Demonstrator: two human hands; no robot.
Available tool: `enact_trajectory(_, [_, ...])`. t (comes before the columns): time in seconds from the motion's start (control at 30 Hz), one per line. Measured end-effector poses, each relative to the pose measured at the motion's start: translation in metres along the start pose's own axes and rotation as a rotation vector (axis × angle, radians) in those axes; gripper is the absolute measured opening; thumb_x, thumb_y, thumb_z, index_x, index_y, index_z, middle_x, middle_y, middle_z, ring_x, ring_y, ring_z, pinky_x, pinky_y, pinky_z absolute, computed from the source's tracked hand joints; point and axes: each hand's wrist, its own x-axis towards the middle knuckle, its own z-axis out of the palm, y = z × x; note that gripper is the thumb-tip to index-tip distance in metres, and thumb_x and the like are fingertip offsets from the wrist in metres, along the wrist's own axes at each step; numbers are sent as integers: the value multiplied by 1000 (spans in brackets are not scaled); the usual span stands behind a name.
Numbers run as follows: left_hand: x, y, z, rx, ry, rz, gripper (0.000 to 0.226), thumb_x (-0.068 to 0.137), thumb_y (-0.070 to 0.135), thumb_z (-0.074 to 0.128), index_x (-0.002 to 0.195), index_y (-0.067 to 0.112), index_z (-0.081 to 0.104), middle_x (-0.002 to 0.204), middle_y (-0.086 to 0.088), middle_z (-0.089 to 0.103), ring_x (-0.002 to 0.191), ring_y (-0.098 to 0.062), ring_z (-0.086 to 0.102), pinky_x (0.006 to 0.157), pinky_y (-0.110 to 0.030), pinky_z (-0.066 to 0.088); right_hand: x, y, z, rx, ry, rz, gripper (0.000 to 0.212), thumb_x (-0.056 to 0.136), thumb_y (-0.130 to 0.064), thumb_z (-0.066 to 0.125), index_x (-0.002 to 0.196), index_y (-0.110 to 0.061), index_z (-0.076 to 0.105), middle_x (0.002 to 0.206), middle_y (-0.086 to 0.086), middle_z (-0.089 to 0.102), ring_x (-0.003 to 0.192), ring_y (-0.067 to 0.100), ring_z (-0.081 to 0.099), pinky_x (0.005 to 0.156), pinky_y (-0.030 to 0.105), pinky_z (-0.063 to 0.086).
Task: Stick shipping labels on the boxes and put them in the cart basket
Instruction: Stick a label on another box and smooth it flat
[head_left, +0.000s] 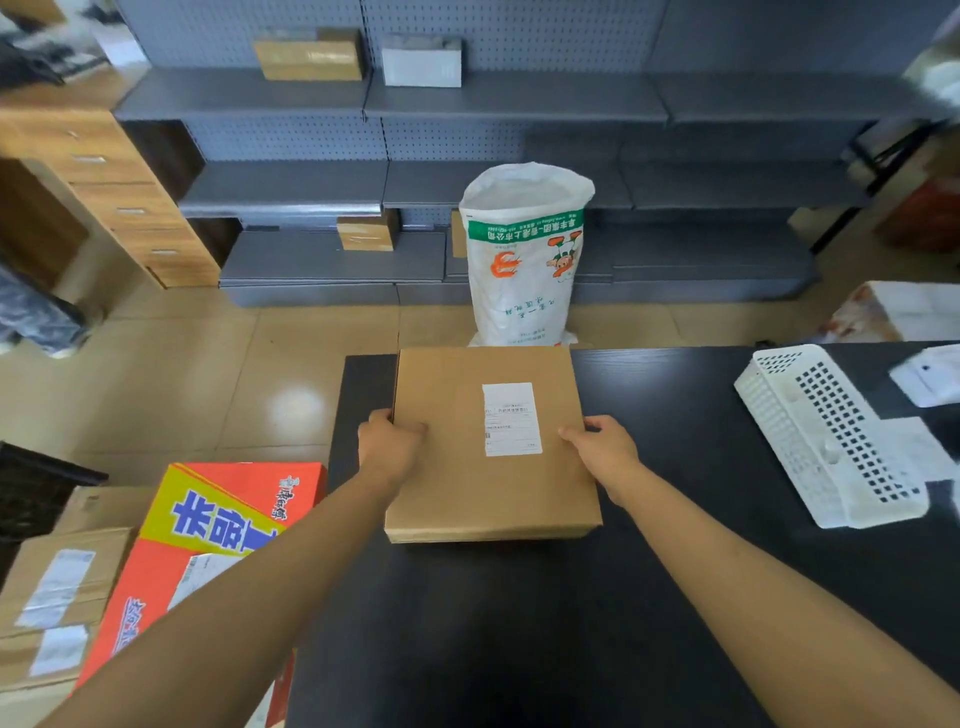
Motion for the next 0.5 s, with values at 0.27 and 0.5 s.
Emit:
enact_trajectory(0.27, [-67,54,90,2,-89,56,51,87,23,62,132,6,45,128,-12,48,104,-27,56,86,-40,51,-9,48,-121,50,73,2,39,88,-33,60,122,-16,52,109,1,59,97,21,57,79,35,47])
enact_trajectory(0.5, [-130,80,183,60,-49,37,55,87,26,63,134,7,41,133,-12,45,103,-25,54,82,-35,49,5,97,-219,226,-58,83,18,88,-18,57,102,-9,64,104,13,67,97,32,63,94,50,49])
